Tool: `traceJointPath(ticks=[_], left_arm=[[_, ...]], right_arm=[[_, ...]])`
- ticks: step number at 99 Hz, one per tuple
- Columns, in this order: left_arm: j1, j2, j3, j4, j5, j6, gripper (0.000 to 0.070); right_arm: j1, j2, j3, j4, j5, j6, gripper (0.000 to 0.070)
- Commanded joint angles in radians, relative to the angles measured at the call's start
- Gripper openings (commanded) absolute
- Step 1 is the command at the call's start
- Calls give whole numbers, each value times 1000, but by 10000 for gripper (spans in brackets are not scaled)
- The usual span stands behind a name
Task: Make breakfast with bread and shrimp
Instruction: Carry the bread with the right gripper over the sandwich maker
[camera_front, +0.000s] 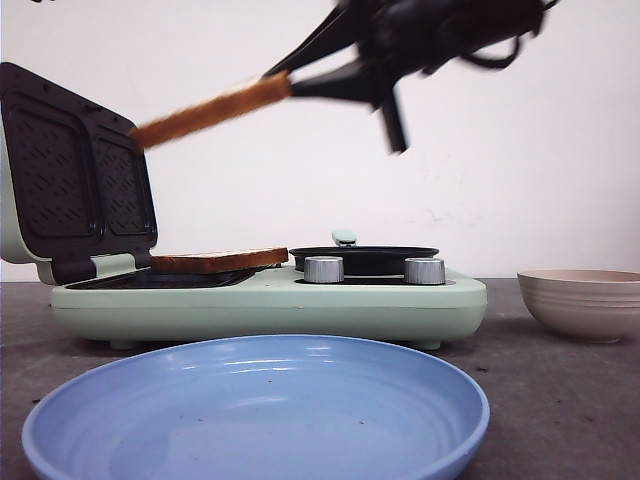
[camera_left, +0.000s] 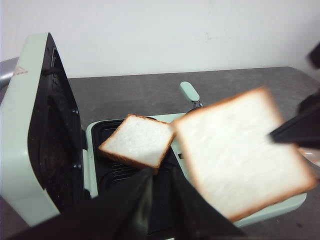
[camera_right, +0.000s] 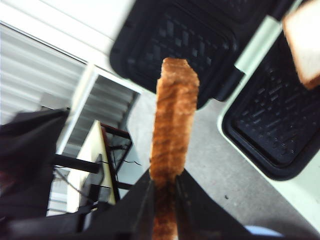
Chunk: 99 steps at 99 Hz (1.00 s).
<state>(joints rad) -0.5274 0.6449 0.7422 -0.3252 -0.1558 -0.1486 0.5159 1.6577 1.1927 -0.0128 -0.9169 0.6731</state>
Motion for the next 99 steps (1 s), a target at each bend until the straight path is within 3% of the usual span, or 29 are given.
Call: traceJointPath(ticks=[1,41,99], left_arm=[[-3,-2,6,10,-6,2,28],[-3,-13,6,8,-6,5,28],[-3,-13,6,9,-6,15,28]], right_arm=[[34,57,31,7,33,46,2],[174,200,34,168,290,260,2],[186,246,34,156,504,297,2]])
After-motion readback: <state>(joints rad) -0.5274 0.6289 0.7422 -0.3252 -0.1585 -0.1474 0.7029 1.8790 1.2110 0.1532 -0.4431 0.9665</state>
